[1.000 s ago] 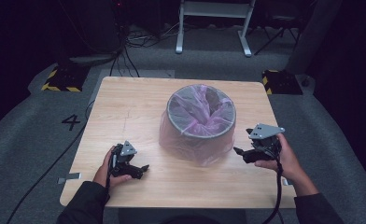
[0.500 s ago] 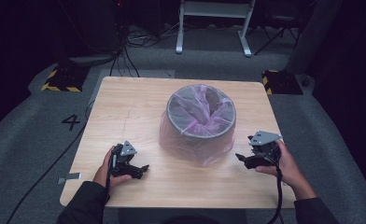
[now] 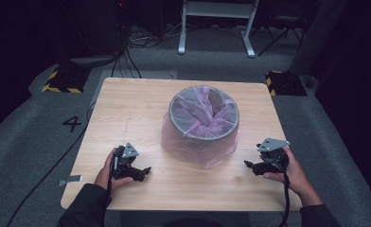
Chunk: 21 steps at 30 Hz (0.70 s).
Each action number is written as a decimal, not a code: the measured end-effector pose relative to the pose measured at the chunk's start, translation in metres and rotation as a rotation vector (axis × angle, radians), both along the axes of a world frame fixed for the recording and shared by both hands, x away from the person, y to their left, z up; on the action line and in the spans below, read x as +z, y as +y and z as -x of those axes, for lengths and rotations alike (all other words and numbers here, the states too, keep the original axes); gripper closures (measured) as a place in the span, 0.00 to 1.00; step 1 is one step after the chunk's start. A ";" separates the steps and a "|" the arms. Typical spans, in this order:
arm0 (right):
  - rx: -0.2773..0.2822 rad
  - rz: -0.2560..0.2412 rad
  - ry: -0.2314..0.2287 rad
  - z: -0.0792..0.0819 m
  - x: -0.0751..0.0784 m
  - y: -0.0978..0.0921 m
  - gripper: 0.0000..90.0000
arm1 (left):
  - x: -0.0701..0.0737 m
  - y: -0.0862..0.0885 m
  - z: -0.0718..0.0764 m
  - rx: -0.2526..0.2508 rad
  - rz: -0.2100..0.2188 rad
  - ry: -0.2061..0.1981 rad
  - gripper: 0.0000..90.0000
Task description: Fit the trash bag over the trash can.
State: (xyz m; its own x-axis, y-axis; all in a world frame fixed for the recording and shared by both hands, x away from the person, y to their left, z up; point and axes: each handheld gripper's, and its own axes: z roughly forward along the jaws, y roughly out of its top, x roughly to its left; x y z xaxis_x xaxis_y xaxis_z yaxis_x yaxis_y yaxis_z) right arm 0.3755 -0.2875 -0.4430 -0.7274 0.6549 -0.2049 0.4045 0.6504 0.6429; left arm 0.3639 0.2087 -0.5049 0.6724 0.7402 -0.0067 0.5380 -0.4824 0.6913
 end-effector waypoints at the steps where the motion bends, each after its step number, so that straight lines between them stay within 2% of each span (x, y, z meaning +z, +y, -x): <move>1: -0.003 0.004 -0.001 0.000 -0.001 -0.001 0.21 | 0.000 0.000 0.000 0.000 0.000 0.000 0.04; 10: -0.044 0.007 0.021 0.000 -0.017 -0.014 0.21 | 0.000 0.000 0.000 0.001 -0.005 -0.001 0.03; 21: -0.127 -0.097 0.034 0.007 -0.034 -0.039 0.20 | 0.000 -0.001 -0.001 0.004 0.001 0.001 0.03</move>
State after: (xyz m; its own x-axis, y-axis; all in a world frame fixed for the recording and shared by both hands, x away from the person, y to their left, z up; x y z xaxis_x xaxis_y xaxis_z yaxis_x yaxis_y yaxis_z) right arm 0.3687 -0.3260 -0.4770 -0.6429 0.7577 -0.1124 0.5025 0.5279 0.6847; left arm 0.3646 0.2078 -0.5050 0.6695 0.7428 -0.0083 0.5405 -0.4795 0.6914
